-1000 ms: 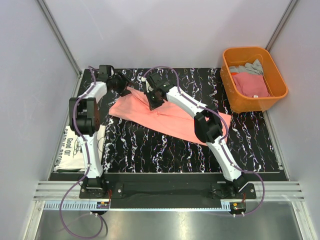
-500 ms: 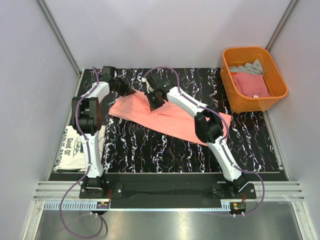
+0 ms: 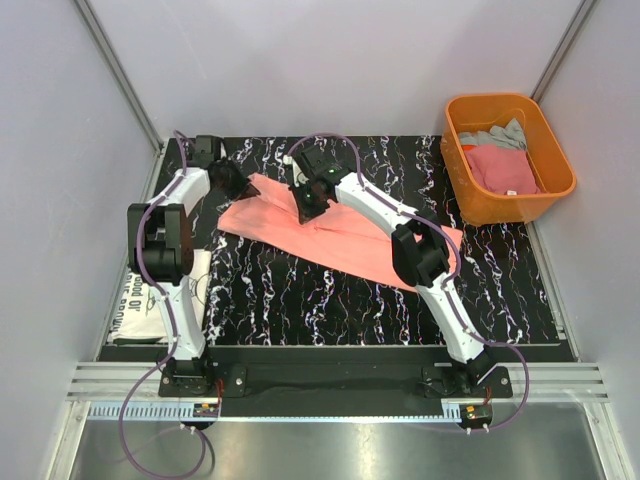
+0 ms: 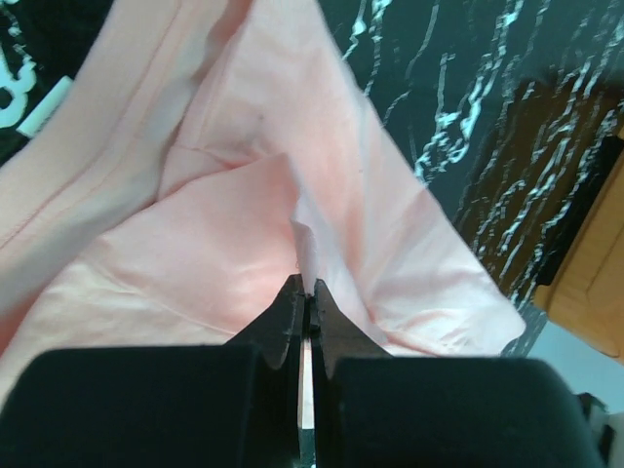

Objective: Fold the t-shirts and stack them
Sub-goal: Fold the tshirt

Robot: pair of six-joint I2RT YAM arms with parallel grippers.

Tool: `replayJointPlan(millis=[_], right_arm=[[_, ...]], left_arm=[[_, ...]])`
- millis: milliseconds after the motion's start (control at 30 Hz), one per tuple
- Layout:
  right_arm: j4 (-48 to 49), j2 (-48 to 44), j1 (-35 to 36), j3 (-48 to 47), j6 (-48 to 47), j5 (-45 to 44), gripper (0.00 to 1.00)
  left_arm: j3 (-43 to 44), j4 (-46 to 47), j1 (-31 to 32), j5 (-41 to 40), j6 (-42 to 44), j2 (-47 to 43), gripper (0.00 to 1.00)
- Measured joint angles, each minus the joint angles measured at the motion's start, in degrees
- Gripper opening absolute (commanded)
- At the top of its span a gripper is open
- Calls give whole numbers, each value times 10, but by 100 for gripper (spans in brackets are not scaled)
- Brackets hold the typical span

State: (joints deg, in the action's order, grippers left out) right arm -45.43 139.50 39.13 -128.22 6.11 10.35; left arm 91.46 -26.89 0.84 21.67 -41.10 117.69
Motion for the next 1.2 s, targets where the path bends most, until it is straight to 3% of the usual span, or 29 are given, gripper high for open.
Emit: replayJointPlan(millis=[467,600,633,733,867,967,1067,1200], right_arm=[[-13,0,0,0,4,21,8],[-19,0,0,0,17,33,32],[-24,1,0,0,21,35,41],[-47,5,0,-9,30,41,54],[-70,6,-4,-20,45,49,58],[-81,6,-14,-23,67,70,57],[-91,8,-27,-40,89,93,49],[-92,26,-40,-101,112,127,24]], left_arm=[[-62,-7,-5,-27,16,-14,1],[-65,-6,-11,-31,27,-22,19],[-65,-6,-13,-33,29,-23,34],[-66,-6,-21,-42,39,-26,37],[-68,-10,-26,-58,51,-43,39],[-78,-11,-25,-60,53,-70,38],[-78,-6,-19,-47,52,-82,33],[-75,0,-1,-22,45,-66,30]])
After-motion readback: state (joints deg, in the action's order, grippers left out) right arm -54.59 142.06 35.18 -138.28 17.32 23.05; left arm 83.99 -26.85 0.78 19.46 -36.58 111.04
